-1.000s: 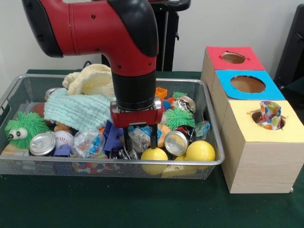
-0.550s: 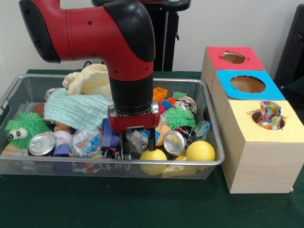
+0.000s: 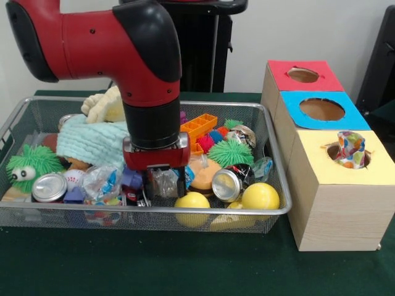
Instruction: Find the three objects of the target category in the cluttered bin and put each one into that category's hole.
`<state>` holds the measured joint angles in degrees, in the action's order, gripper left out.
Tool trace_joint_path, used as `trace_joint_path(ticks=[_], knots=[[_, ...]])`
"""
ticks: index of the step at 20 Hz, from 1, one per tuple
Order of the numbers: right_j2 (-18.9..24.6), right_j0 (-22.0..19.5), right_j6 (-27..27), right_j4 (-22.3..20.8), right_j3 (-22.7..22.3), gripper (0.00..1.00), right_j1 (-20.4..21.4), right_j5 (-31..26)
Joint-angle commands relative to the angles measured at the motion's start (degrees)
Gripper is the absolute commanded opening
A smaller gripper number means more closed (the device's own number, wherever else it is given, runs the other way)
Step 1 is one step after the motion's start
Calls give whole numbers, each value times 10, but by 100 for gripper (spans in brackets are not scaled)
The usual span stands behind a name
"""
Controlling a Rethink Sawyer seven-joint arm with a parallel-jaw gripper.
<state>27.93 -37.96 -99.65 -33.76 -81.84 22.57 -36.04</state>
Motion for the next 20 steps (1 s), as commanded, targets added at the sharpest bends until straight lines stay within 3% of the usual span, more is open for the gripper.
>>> trace_joint_path(ticks=[1, 20], knots=[[-4, -39, 164, -81, 76, 100, -85, 0], [32, -62, 212, -108, 108, 100, -79, -43]])
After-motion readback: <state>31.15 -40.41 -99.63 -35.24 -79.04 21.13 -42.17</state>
